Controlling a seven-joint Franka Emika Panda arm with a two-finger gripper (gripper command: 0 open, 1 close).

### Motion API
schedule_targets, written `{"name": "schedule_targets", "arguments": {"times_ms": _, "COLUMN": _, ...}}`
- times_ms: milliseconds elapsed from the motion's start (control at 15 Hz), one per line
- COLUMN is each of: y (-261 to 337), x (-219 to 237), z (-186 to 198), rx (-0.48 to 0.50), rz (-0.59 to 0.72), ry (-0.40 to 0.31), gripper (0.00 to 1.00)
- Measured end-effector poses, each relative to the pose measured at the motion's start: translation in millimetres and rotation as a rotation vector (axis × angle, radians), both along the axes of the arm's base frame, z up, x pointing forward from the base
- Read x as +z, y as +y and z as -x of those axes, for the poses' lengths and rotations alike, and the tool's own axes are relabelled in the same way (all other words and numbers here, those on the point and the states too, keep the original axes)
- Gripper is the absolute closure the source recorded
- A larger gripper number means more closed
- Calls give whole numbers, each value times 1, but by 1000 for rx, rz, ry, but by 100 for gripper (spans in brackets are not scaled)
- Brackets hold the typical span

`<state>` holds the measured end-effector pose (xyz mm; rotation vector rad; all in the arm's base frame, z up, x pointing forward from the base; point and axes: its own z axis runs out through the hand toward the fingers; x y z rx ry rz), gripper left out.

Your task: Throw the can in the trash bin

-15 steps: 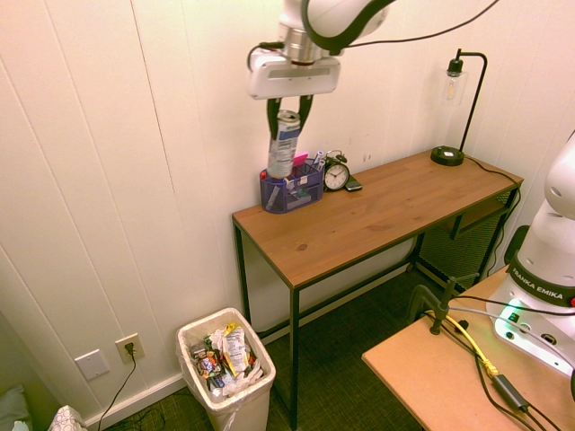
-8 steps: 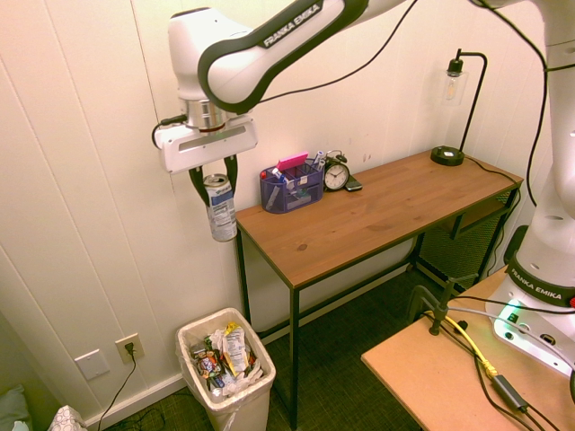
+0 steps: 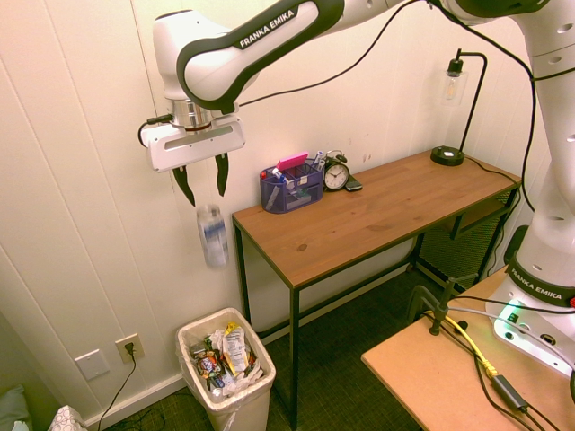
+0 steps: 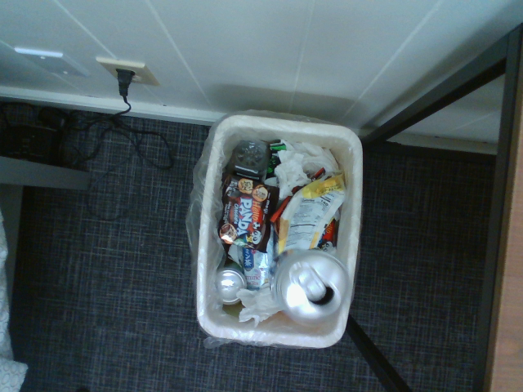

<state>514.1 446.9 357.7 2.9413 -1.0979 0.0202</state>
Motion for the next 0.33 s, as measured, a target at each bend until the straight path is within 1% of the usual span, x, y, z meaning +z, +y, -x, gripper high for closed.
{"name": "schedule_targets", "arguments": {"times_ms": 200, "y": -14, "x": 16, "z": -13, "rx": -20, "rz": -23, "ry": -13, "gripper": 0}}
{"name": "schedule_targets", "arguments": {"times_ms": 267, "y": -31, "x": 27, "z": -22, "rx": -42, "rz": -35, "ry": -26, "gripper": 0}}
{"name": "schedule_targets", "arguments": {"times_ms": 333, "y": -61, "x": 38, "z": -34, "rx": -76, "rz": -49, "ry": -42, "gripper": 0}}
